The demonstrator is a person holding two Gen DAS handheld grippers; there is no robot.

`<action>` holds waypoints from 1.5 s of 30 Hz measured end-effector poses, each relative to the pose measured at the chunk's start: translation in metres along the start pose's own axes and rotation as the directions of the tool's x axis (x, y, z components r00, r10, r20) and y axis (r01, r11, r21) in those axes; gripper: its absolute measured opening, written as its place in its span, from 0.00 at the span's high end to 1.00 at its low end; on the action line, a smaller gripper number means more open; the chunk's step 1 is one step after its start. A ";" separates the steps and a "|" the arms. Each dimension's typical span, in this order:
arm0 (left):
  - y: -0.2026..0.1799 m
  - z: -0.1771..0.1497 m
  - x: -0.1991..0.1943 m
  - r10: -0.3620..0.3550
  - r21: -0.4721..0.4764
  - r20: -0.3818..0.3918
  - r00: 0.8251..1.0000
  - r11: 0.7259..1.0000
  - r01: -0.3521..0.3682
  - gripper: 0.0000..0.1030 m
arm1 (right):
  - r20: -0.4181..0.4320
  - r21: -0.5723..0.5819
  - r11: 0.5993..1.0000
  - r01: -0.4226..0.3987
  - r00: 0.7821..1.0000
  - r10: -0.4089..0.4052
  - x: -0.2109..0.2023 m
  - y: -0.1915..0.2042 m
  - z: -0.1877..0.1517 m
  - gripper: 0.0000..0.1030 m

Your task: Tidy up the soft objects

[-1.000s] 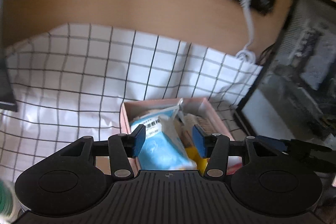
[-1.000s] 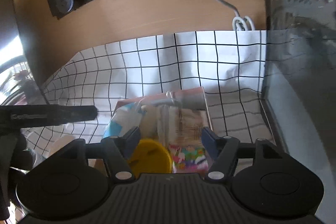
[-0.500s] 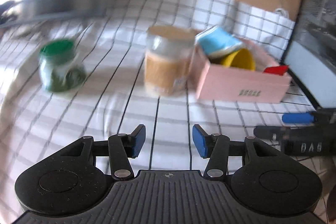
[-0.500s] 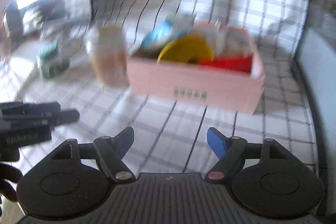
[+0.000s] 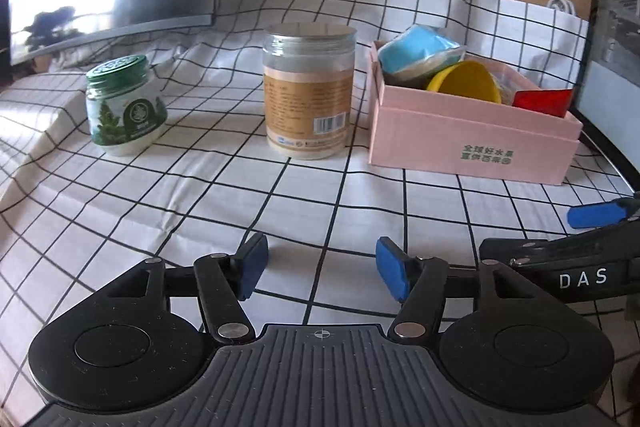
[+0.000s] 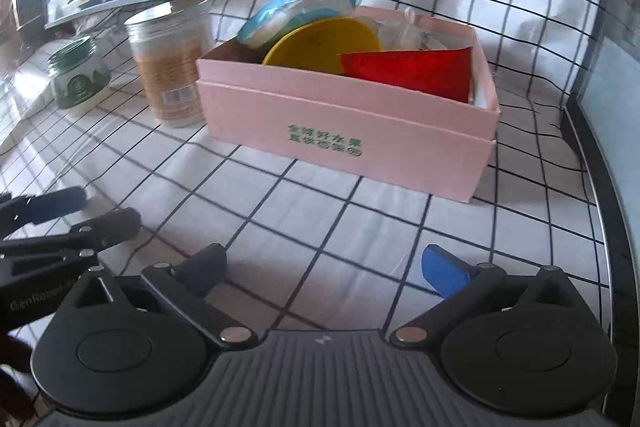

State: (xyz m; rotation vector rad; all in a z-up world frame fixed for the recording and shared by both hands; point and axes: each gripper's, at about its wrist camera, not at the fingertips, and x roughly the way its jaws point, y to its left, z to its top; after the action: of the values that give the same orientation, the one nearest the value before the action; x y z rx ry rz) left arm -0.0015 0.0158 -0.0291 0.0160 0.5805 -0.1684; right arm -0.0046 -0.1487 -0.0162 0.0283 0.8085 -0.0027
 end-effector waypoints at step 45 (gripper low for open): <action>-0.009 -0.005 -0.004 0.041 -0.002 0.007 0.999 0.999 -0.041 0.39 | 0.086 0.011 1.000 0.008 0.996 -0.009 -0.005 -0.004 -0.012 0.00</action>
State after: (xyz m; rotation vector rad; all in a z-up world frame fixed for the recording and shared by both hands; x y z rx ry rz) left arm -0.0092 0.0076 -0.0305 0.0257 0.5733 -0.1283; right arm -0.0162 -0.1527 -0.0209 0.0345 0.7225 -0.0162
